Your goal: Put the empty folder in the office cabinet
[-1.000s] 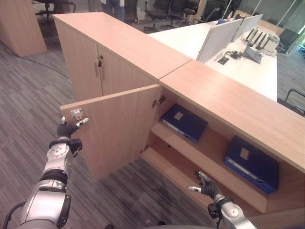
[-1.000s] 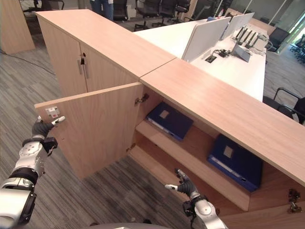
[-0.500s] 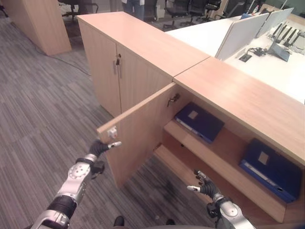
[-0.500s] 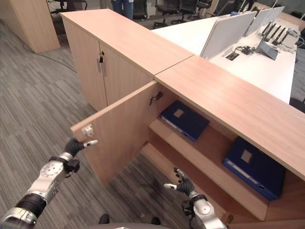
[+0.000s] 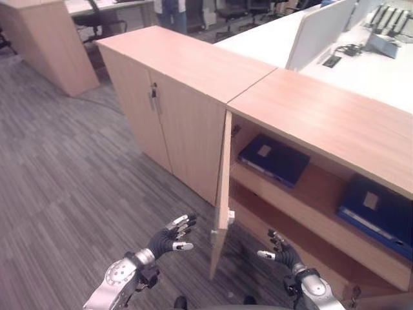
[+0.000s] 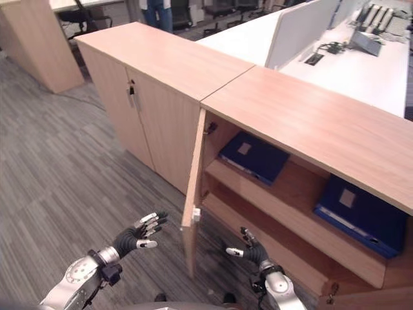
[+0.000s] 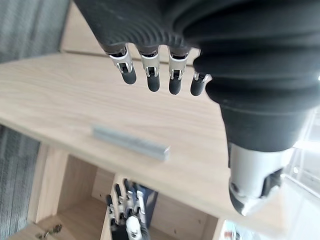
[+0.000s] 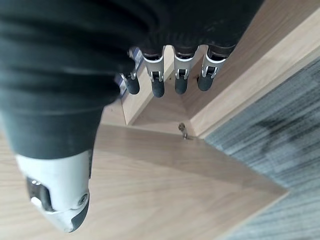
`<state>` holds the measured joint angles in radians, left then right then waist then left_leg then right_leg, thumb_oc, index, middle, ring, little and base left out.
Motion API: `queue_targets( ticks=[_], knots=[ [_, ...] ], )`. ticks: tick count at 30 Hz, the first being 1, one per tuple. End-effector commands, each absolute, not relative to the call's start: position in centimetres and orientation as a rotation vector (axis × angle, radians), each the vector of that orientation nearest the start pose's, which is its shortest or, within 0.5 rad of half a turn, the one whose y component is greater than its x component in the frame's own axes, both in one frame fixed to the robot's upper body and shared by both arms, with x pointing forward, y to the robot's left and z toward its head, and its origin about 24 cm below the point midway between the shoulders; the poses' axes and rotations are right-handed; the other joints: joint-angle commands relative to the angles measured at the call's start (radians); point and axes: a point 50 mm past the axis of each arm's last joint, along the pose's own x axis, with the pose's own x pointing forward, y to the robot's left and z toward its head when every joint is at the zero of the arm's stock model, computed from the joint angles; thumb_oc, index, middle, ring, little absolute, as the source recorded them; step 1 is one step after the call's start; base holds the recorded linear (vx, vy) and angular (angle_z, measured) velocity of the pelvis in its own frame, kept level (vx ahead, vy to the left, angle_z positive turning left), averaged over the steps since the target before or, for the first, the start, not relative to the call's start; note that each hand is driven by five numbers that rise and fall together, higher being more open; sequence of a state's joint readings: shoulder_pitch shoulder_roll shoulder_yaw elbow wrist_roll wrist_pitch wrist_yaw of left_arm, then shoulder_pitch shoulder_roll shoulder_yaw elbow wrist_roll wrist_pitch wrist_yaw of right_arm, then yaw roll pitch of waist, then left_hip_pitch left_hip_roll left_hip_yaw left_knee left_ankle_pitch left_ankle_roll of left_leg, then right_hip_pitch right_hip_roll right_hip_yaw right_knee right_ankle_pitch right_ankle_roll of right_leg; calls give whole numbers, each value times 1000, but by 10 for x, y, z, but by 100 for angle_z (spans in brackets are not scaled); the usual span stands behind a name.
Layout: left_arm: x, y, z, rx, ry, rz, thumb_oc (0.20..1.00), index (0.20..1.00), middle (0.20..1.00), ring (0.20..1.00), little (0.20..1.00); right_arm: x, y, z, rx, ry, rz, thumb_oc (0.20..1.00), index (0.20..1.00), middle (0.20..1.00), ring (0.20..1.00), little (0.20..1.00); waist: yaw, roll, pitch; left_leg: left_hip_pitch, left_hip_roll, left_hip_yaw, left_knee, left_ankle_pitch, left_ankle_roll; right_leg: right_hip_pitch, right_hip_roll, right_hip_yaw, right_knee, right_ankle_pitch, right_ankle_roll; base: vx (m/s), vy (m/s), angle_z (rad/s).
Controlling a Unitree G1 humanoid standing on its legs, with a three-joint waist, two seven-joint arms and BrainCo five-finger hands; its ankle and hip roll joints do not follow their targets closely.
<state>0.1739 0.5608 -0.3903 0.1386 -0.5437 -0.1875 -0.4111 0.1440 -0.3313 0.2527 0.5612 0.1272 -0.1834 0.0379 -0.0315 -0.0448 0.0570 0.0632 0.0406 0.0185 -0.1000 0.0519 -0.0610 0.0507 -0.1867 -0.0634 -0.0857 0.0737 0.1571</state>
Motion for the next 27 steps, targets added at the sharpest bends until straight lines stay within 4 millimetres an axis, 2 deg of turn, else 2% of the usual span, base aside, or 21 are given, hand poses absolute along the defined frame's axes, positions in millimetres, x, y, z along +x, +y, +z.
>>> queue_targets(
  ticks=[1,3,4,5,6,8,10,11,13,14,15,17,19,20,21,22,23,24,25,27],
  knots=[
    [207,168,7,-106,158,-652,1000,1000,1000,1000,1000,200,-209,-70,-264,447,94,1000,1000,1000,1000,1000,4,42,49,39,-27,89,18,-100,49,-87,-68,-77,185,34,94,-172,-14,-17],
    [210,163,9,-107,147,-658,1000,1000,1000,1000,1000,205,-208,-68,-256,438,82,1000,1000,1000,1000,1000,12,65,60,22,-11,143,22,-89,45,-105,-104,-225,245,22,80,-179,1,-73],
    [210,162,8,-105,147,-658,1000,1000,1000,1000,1000,204,-205,-70,-248,443,85,1000,1000,1000,1000,1000,16,68,57,18,-7,164,23,-84,45,-99,-112,-278,259,10,72,-155,8,-136],
    [212,160,8,-99,148,-660,1000,1000,1000,1000,1000,204,-204,-72,-241,449,86,1000,1000,1000,1000,1000,14,67,55,11,-8,184,24,-74,46,-90,-113,-315,264,3,69,-128,-39,-111],
    [215,155,7,-90,141,-664,1000,1000,1000,1000,1000,198,-203,-77,-235,479,85,1000,1000,1000,1000,1000,8,60,40,7,-11,213,19,-70,42,-71,-106,-323,226,-20,66,-69,-127,-90],
    [221,144,4,-127,129,-629,1000,1000,1000,1000,1000,187,-206,-84,-234,522,87,1000,1000,1000,1000,1000,-21,65,24,21,-3,238,18,-66,31,-54,-73,-263,157,-23,54,12,-171,-60],
    [226,133,2,-172,126,-607,1000,1000,1000,1000,1000,183,-207,-87,-243,542,93,1000,1000,1000,1000,1000,-42,69,20,35,7,255,21,-67,24,-42,-54,-241,124,-21,49,4,-113,-42],
    [227,132,2,-173,125,-606,1000,1000,1000,1000,1000,183,-208,-87,-244,542,92,1000,1000,1000,1000,1000,-40,71,22,37,8,257,20,-67,23,-40,-52,-239,122,-20,49,-1,-80,-53],
    [232,122,3,-214,116,-596,1000,1000,1000,1000,1000,182,-209,-89,-267,556,102,1000,1000,1000,1000,1000,-63,74,21,55,22,291,26,-69,18,-34,-34,-214,108,-19,43,-13,-133,-52],
    [239,108,6,-254,100,-599,1000,1000,1000,1000,1000,181,-209,-92,-278,578,104,1000,1000,1000,1000,1000,-93,69,21,76,41,337,40,-69,11,-32,-13,-178,100,-22,38,-24,-146,-47],
    [239,108,7,-255,99,-599,1000,1000,1000,1000,1000,181,-209,-92,-279,577,104,1000,1000,1000,1000,1000,-90,70,23,77,42,341,41,-70,10,-33,-12,-174,100,-22,37,-20,-163,-66],
    [247,96,12,-251,75,-612,1000,1000,1000,1000,1000,182,-211,-93,-286,587,101,1000,1000,1000,1000,1000,-113,66,23,84,66,384,89,-81,-2,-33,9,-135,98,-30,30,-3,-152,-86],
    [258,82,20,-245,54,-627,1000,1000,1000,1000,1000,183,-215,-93,-287,589,84,1000,1000,1000,1000,1000,-140,54,29,67,113,427,190,-91,-24,-25,27,-97,94,-46,18,0,-188,-55],
    [262,79,21,-244,54,-621,1000,1000,1000,1000,1000,181,-215,-93,-284,592,86,1000,1000,1000,1000,1000,-149,47,29,56,134,441,226,-77,-29,-18,31,-89,89,-55,12,54,-226,-81],
    [275,80,19,-237,63,-545,1000,1000,1000,1000,1000,181,-218,-93,-307,598,87,1000,1000,1000,1000,1000,-169,42,40,31,206,448,351,2,-69,6,68,-36,77,-69,-14,50,-165,-115],
    [276,81,20,-237,61,-544,1000,1000,1000,1000,1000,182,-218,-93,-307,596,88,1000,1000,1000,1000,1000,-167,43,40,28,209,450,350,7,-70,0,71,-33,77,-64,-18,89,-165,-136],
    [288,89,16,-207,78,-456,1000,1000,1000,1000,1000,181,-222,-92,-321,603,96,1000,1000,1000,1000,1000,-176,34,44,2,228,411,443,53,-85,7,86,11,75,-71,-33,48,-46,-116],
    [298,94,20,-186,67,-412,1000,1000,1000,1000,1000,179,-225,-93,-321,612,94,1000,1000,1000,1000,1000,-185,30,43,-5,229,388,446,64,-87,6,87,33,72,-70,-34,51,-40,-103],
    [299,94,20,-186,65,-412,1000,1000,1000,1000,1000,179,-225,-93,-321,611,94,1000,1000,1000,1000,1000,-184,29,41,-7,227,390,441,70,-86,1,86,35,72,-66,-35,22,20,-102],
    [313,108,25,-170,56,-329,1000,1000,1000,1000,1000,175,-232,-92,-321,618,87,1000,1000,1000,1000,1000,-199,28,34,-5,212,335,390,54,-80,0,79,76,68,-65,-19,71,77,-98]
  ],
)
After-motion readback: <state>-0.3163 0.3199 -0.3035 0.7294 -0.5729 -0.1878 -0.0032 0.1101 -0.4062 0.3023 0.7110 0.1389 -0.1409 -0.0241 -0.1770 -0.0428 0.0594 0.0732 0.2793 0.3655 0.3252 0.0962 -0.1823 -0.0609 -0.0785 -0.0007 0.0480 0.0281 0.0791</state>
